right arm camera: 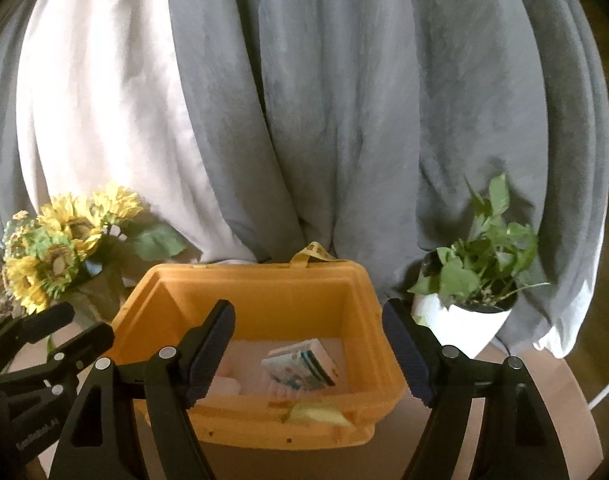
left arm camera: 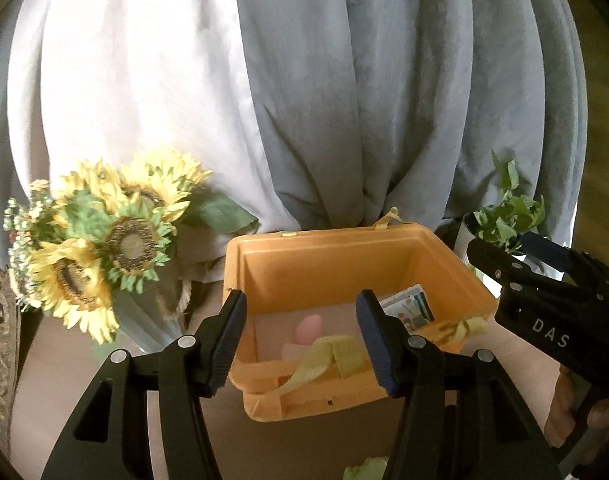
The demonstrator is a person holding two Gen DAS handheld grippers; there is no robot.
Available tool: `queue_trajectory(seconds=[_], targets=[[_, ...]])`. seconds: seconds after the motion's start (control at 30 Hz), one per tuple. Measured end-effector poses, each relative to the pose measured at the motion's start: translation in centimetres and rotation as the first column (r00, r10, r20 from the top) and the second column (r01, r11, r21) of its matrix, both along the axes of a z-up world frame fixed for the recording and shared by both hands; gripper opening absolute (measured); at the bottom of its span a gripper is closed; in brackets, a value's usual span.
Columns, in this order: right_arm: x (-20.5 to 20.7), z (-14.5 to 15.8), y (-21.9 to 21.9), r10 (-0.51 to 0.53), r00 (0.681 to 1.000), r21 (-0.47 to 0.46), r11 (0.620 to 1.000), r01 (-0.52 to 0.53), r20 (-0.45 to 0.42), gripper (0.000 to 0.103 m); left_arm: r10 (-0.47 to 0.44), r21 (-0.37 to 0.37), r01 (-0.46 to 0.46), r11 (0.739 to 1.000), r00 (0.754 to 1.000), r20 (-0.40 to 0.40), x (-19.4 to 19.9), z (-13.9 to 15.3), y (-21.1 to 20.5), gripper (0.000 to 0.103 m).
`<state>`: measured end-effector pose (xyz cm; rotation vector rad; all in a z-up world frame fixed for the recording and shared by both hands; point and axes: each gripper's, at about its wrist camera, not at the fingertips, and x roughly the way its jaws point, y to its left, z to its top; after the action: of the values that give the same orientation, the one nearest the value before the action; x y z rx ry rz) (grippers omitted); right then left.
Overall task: Organize soft objects
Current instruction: 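Open both tools to drop the cloth and tissue pack into the crate, then withdraw both tools from the crate and lower them toward the plush toys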
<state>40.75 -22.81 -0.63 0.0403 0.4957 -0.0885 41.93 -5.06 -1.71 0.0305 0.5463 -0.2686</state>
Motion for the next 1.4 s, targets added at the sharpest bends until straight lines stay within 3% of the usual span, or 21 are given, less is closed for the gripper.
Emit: queue_trajectory(seconds=[0.67,1.4], targets=[[-8.3,1.7,1.8,-0.023,0.999,-0.007,1.000,0.023,0.035,0.077,0.025,0.013,-0.026,1.000,0.999,0.045,-8.8,1.4,2.5,0.058],[-14.4,-2.0,1.3,-0.104,0.994,0.016,0.994,0.105,-0.043,0.077,-0.009,0.013,0.010,1.000,0.999,-0.048,-13.7,-3.3,2.9,0.059]])
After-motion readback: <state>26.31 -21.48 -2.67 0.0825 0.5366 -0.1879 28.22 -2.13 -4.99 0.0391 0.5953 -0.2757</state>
